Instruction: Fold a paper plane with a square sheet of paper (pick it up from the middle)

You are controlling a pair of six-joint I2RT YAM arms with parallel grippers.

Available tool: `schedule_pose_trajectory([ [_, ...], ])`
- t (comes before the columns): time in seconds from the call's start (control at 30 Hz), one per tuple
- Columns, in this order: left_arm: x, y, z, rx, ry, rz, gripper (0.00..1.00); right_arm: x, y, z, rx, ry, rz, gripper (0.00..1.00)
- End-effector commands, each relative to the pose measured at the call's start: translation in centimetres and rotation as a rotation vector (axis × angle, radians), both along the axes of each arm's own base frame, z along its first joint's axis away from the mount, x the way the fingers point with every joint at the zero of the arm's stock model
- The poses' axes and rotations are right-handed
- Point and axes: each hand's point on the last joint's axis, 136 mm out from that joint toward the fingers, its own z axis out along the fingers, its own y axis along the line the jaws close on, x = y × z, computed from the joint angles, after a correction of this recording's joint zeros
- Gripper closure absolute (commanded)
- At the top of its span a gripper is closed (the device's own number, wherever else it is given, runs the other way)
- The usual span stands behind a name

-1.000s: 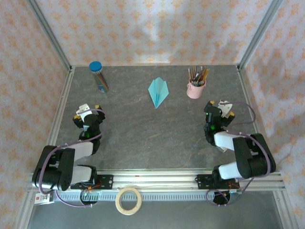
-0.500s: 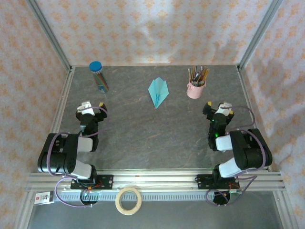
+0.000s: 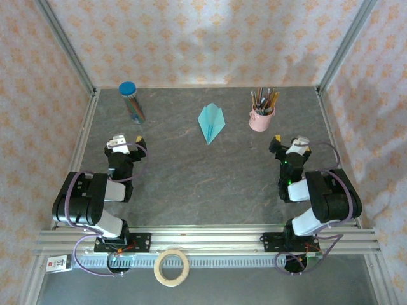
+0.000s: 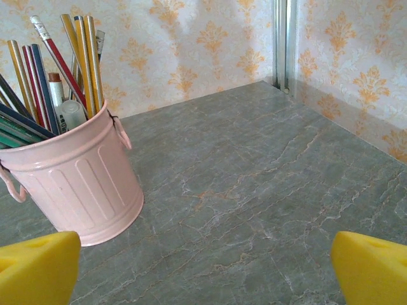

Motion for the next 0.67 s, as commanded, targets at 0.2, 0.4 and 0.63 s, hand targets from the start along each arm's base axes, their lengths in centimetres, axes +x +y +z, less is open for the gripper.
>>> schedule_pose_trajectory([
  [0.2,0.3,-0.1,0.9,0.037,-0.025,0.008,0.01,0.1,-0.1,0.7,-0.003,-0.029,0.003,0.00],
  [0.4,0.4,-0.2,0.8,0.041,-0.021,0.004,0.01,0.1,-0.1,0.7,-0.002,-0.030,0.003,0.00],
  [0.63,0.4,-0.2,0.8,0.043,-0.022,0.005,0.01,-0.6,1.9,1.1,-0.033,-0.058,0.128,0.00],
])
